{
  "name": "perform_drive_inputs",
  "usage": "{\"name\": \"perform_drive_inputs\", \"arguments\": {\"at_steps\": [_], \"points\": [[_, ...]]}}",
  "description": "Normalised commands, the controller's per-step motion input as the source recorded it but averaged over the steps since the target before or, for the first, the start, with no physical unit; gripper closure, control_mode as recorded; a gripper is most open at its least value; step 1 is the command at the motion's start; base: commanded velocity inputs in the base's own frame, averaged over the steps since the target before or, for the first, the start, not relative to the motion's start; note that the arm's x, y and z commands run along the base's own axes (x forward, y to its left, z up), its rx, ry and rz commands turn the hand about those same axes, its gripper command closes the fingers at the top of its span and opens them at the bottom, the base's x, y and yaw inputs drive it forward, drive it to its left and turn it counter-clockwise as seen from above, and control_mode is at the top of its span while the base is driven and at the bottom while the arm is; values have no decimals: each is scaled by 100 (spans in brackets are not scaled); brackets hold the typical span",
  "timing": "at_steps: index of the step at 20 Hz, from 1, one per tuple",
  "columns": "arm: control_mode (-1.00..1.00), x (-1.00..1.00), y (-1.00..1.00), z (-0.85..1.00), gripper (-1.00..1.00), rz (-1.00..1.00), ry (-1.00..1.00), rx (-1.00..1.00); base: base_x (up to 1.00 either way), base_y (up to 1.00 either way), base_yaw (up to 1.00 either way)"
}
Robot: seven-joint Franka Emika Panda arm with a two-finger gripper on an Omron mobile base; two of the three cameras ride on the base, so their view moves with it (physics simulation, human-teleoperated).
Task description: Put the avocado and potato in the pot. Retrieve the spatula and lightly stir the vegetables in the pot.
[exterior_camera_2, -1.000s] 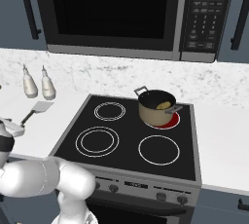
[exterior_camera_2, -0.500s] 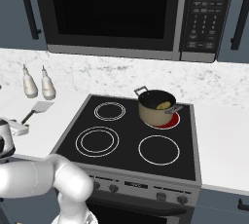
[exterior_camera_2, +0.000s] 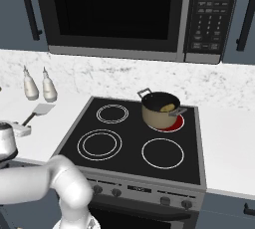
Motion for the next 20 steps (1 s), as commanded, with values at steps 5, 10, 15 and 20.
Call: {"name": "perform_drive_inputs", "arguments": {"at_steps": [5,10,15,20], "points": [[-100,25,16,-18,-100,1,0,-1,0,0,0],[-100,15,14,-18,-100,1,0,0,0,0,0],[-100,1,0,-7,100,0,0,0,0,0,0],[-100,-5,-2,0,100,0,-7,-1,0,0,0]]}}
